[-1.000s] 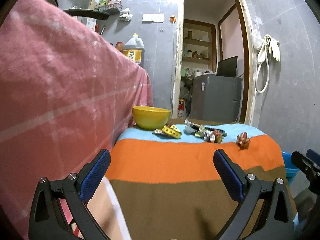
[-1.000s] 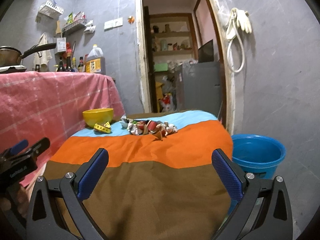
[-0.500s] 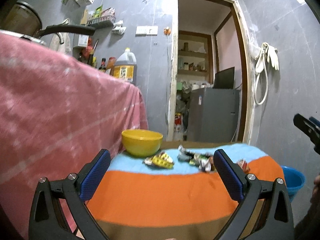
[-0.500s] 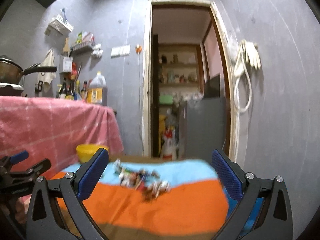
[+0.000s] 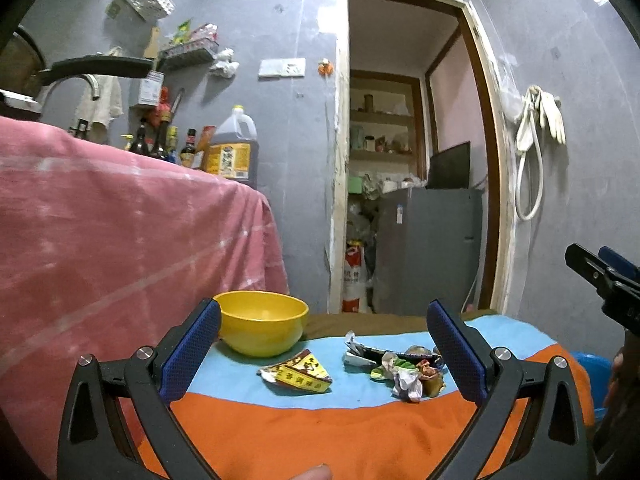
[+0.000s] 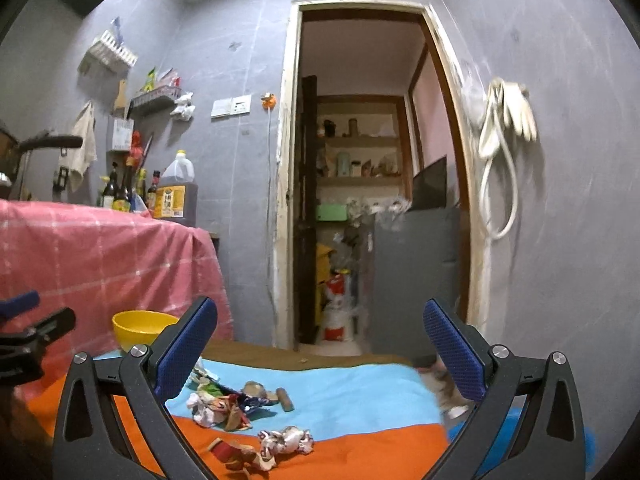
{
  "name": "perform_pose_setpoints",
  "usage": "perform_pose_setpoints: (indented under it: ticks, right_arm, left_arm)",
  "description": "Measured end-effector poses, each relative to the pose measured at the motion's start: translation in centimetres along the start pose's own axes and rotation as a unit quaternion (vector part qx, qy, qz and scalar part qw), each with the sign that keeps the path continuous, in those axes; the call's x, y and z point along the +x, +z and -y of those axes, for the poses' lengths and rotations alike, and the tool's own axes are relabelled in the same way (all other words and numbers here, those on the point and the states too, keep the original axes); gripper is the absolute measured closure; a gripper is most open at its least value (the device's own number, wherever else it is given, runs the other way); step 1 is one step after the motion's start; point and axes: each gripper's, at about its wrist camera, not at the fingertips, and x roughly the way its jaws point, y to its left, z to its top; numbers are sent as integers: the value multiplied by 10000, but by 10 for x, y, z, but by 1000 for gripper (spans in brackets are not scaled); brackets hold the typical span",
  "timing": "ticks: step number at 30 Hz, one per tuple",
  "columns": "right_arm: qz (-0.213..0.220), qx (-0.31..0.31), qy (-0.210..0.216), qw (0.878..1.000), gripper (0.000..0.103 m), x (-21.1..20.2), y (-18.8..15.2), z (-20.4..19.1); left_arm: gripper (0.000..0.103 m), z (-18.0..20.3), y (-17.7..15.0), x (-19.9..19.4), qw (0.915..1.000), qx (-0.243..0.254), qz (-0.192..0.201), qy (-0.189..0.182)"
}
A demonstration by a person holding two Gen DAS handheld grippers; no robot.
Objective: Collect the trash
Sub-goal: 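Reach the right gripper to the white crumpled wrapper and close on it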
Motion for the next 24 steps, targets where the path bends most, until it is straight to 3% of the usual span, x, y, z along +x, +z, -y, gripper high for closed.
perform_pose_setpoints:
  ticks: [4, 8, 13, 16, 19, 21, 24]
  right_arm:
    - [-344, 163, 184, 9991, 0, 16, -11, 12]
    - [-871, 159, 0, 9961, 0, 33, -24, 18]
    - [-1474, 304, 29, 9886, 0, 49, -37, 24]
    - [-1790, 323, 50, 9833, 0, 56, -45, 23]
    - [-2099, 354, 153, 9770, 0, 63, -54, 22]
    - [-2257, 388, 217, 9732, 0, 67, -60, 20]
    - [-2437, 378, 326, 9686, 8, 73, -65, 15]
  left_arm:
    - [2, 10, -4, 30, 9984, 150, -525, -131]
    - [2, 19, -13, 57, 9938, 244, -1057, -223]
    - [2, 21, -28, 96, 9775, 146, -2048, -481]
    - [3, 17, -35, 108, 9685, -132, -2412, -601]
    - [9, 13, -39, 114, 9603, -392, -2629, -854]
    - [19, 16, -41, 117, 9544, -401, -2769, -1040]
    - [32, 24, -43, 122, 9478, -273, -2931, -1227]
